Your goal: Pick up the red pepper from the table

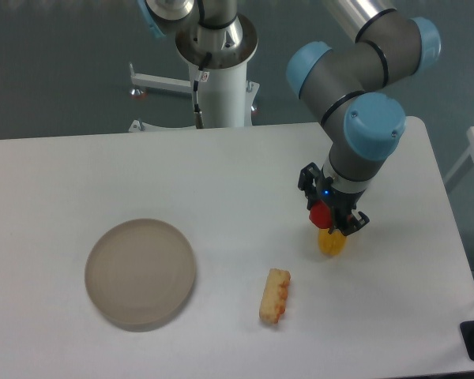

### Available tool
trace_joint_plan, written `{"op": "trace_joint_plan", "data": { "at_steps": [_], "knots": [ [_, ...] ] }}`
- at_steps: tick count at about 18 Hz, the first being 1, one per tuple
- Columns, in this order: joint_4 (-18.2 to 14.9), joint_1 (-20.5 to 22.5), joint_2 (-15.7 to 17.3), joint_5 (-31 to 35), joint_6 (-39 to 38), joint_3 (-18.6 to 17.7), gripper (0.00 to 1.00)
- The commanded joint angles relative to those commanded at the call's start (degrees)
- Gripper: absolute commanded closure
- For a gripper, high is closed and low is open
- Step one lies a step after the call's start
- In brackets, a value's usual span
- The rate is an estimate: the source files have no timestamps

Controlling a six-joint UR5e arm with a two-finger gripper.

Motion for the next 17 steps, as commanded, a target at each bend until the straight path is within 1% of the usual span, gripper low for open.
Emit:
{"op": "trace_joint_plan", "data": {
  "at_steps": [2, 3, 5, 6, 17],
  "knots": [
    [0.26, 0.35, 0.96, 0.09, 1.41, -1.66, 0.64],
    [1.4, 0.35, 1.4, 0.17, 1.76, -2.89, 0.63],
    [5.08, 0.7, 2.72, 0.44, 1.76, -5.96, 0.63],
    [6.14, 0.79, 3.34, 0.44, 1.76, -7.29, 0.63],
    [6.07, 1.06, 3.61, 0.62, 1.76, -7.39, 0.64]
  ]
}}
